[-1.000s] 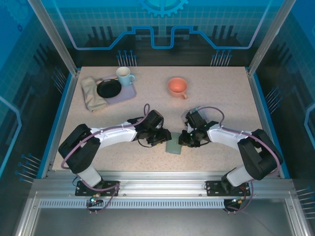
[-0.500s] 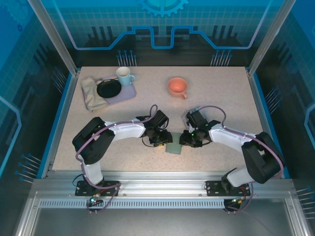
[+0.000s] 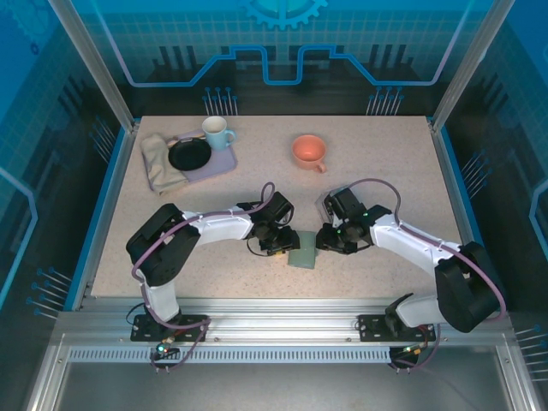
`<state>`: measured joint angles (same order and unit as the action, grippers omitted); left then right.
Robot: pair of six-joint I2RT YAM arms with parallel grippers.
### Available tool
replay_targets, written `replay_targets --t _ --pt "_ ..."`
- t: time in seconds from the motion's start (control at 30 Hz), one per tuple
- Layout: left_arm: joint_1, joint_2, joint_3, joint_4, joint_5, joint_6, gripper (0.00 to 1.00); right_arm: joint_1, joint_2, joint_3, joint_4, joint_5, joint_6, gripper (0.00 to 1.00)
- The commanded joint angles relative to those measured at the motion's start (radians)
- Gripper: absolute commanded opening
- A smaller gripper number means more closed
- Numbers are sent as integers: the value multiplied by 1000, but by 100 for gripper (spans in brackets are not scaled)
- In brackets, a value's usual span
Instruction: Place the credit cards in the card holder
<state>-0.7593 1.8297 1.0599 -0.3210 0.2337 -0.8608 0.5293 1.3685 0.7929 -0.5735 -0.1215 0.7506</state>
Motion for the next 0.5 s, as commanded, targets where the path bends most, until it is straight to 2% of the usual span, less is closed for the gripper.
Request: replay_targets --t 0.0,0.13,0.3,0.47 --pt "0 17 9 -41 26 20 45 10 -13 50 -63 60 -27 39" --pt "0 11 6 -34 26 16 44 51 28 105 -86 100 -38 50" --pt "0 3 -2 -29 22 12 43 128 153 211 -148 186 -43 52" --pt "-1 0 -13 -16 21 2 43 153 217 239 -197 271 -16 51"
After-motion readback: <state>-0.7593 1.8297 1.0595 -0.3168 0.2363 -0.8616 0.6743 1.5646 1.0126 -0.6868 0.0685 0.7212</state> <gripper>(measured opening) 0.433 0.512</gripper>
